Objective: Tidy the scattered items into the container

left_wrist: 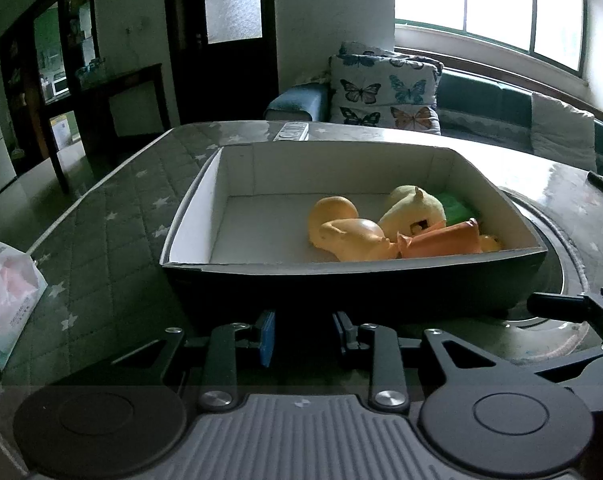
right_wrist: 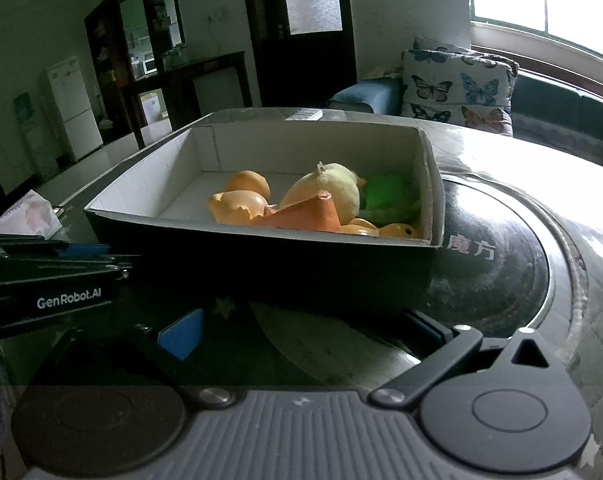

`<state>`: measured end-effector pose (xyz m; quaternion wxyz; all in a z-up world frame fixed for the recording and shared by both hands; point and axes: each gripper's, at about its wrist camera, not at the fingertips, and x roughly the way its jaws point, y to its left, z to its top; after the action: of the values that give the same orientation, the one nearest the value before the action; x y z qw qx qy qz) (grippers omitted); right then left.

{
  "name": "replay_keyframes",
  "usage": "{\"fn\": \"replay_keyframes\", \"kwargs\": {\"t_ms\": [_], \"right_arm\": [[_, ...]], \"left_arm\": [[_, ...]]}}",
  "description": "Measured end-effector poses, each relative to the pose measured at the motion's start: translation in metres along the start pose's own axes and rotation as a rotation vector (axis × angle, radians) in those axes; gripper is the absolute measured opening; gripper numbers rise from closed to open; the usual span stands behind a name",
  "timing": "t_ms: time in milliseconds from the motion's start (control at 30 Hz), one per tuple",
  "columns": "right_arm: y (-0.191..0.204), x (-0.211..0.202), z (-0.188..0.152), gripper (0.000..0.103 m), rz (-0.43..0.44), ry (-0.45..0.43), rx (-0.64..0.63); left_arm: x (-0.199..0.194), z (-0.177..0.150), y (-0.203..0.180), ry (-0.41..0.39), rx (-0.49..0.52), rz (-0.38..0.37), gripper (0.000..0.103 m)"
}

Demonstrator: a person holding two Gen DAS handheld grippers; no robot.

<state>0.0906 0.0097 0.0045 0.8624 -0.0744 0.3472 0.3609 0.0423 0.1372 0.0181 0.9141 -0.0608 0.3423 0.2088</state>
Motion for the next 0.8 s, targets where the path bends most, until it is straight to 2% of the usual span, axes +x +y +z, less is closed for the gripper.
{"fn": "replay_keyframes", "kwargs": {"t_ms": [800], "right_arm": [[0.005, 0.012, 0.005, 0.103, 0.015, 0.010, -0.009]], "left_arm": [[0.007, 0.001, 0.003, 0.023, -0.009, 0.002, 0.032]]}}
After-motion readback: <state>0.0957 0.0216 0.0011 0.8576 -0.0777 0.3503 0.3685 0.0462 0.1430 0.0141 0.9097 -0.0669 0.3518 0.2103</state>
